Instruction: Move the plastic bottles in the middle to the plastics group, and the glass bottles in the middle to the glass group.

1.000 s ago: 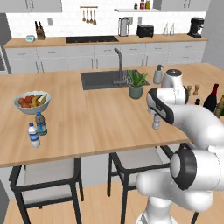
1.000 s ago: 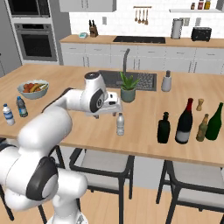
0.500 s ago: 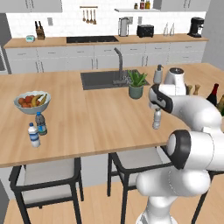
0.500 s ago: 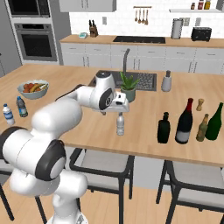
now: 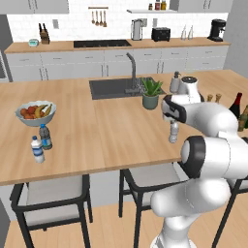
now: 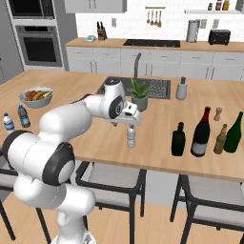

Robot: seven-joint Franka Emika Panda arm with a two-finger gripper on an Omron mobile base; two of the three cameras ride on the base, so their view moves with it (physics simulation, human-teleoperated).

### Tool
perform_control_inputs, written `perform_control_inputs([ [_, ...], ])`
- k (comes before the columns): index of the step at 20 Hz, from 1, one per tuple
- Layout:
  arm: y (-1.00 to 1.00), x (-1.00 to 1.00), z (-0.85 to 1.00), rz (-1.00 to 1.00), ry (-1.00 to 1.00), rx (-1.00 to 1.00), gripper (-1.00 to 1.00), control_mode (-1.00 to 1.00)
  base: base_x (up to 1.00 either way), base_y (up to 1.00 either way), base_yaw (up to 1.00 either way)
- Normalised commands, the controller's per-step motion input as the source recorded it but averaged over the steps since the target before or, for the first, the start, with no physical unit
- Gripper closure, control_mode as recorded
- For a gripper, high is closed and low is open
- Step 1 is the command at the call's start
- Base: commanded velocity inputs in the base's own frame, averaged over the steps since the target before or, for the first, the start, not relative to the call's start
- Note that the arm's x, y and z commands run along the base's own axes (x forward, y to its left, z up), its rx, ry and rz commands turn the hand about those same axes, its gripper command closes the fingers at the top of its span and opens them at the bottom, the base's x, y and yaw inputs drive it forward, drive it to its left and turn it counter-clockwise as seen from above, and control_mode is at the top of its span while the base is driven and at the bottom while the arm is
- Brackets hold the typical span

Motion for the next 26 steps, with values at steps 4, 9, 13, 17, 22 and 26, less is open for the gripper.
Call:
perform_control_inputs([
  [4, 0.0, 0.22, -0.42, -0.03, -0.18, 0.01, -1.0, -1.0, 0.0, 0.0, 0.0],
  [9, -0.08, 0.03, -0.08, 0.0, -0.12, 0.03, -1.0, -1.0, 0.0, 0.0, 0.0],
  [13, -0.22, 0.0, 0.0, 0.0, -0.02, 0.02, -1.0, -1.0, 0.0, 0.0, 0.0],
  [17, -0.02, 0.2, 0.0, 0.0, 0.0, 0.0, -1.0, -1.0, 0.0, 0.0, 0.0],
  [22, 0.0, 0.27, 0.0, 0.01, 0.0, 0.0, -1.0, -1.0, 0.0, 0.0, 0.0],
  [26, -0.08, 0.03, -0.02, 0.0, 0.0, 0.0, -1.0, -1.0, 0.0, 0.0, 0.0],
])
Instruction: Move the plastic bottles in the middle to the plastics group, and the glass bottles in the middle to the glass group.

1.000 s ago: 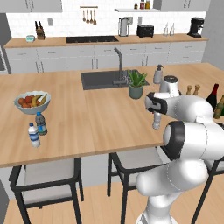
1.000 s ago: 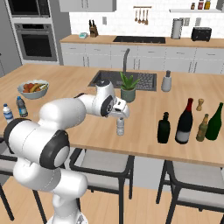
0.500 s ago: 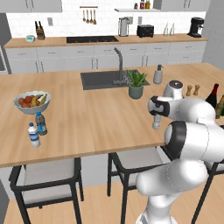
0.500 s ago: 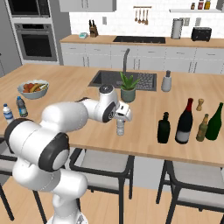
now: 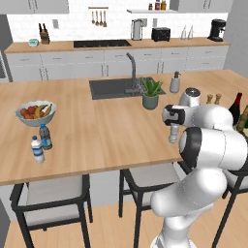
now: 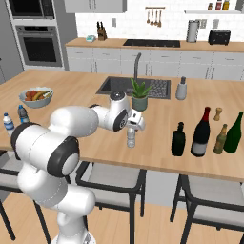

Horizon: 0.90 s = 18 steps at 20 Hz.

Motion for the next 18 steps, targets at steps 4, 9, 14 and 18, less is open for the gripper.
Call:
perform_control_inputs([
  [4, -0.01, 0.13, -0.12, 0.01, 0.01, 0.04, -1.0, -1.0, 0.0, 0.0, 0.0],
  [9, -0.03, 0.16, -0.07, 0.04, 0.01, 0.06, -1.0, -1.0, 0.0, 0.0, 0.0],
  [14, -0.11, 0.08, -0.03, 0.02, 0.01, 0.01, -1.0, -1.0, 0.0, 0.0, 0.0],
  [18, -0.04, 0.19, -0.2, 0.03, 0.06, 0.0, -1.0, -1.0, 0.0, 0.0, 0.0],
])
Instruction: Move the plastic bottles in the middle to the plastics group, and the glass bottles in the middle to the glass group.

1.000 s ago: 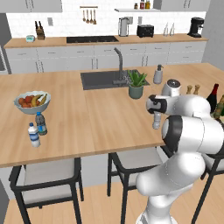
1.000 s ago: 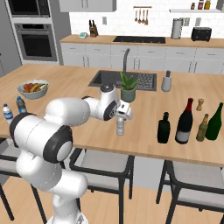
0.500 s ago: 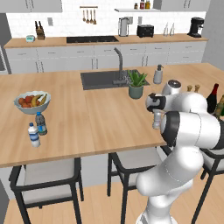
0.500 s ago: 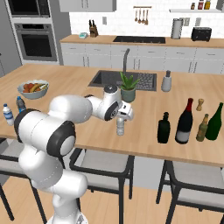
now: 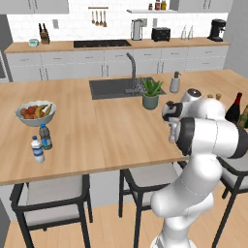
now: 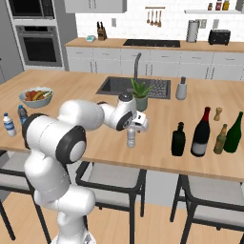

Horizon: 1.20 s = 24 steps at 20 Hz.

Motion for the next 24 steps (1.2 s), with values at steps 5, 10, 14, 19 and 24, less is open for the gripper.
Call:
perform_control_inputs([
  [5, 0.0, 0.22, -0.19, 0.02, 0.04, 0.0, -1.0, -1.0, 0.0, 0.0, 0.0],
  [10, 0.0, 0.11, -0.04, 0.01, 0.0, 0.0, -1.0, -1.0, 0.0, 0.0, 0.0],
  [14, 0.0, 0.0, -0.03, 0.0, 0.0, 0.01, -1.0, -1.0, 0.0, 0.0, 0.0],
  [19, 0.0, 0.0, -0.09, 0.0, 0.0, 0.01, -1.0, -1.0, 0.0, 0.0, 0.0],
  [24, 0.0, 0.0, -0.11, 0.0, 0.0, 0.0, 1.0, -1.0, 0.0, 0.0, 0.0],
])
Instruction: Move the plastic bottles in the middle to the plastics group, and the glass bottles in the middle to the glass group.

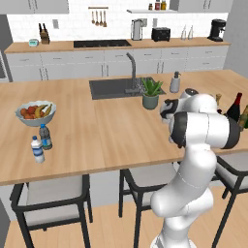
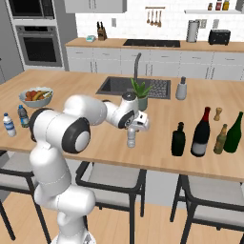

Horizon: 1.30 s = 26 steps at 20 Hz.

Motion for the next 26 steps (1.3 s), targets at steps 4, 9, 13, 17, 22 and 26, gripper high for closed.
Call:
perform_control_inputs([
  [4, 0.0, -0.01, -0.01, 0.0, 0.0, 0.0, 1.0, -1.0, 0.0, 0.0, 0.0],
  [9, 0.11, -0.27, 0.12, 0.05, -0.08, 0.02, 1.0, -1.0, 0.0, 0.0, 0.0],
  [13, 0.75, -0.28, 0.31, 0.19, -0.02, 0.0, 1.0, -1.0, 0.0, 0.0, 0.0],
  [17, 1.0, -0.15, 0.5, 0.27, 0.0, -0.03, 1.0, -1.0, 0.0, 0.0, 0.0],
  [22, 1.0, 0.0, 0.31, 0.33, 0.0, -0.03, 1.0, -1.0, 0.0, 0.0, 0.0],
  [26, 1.0, 0.0, 0.12, 0.43, 0.0, 0.0, 1.0, -1.0, 0.0, 0.0, 0.0],
])
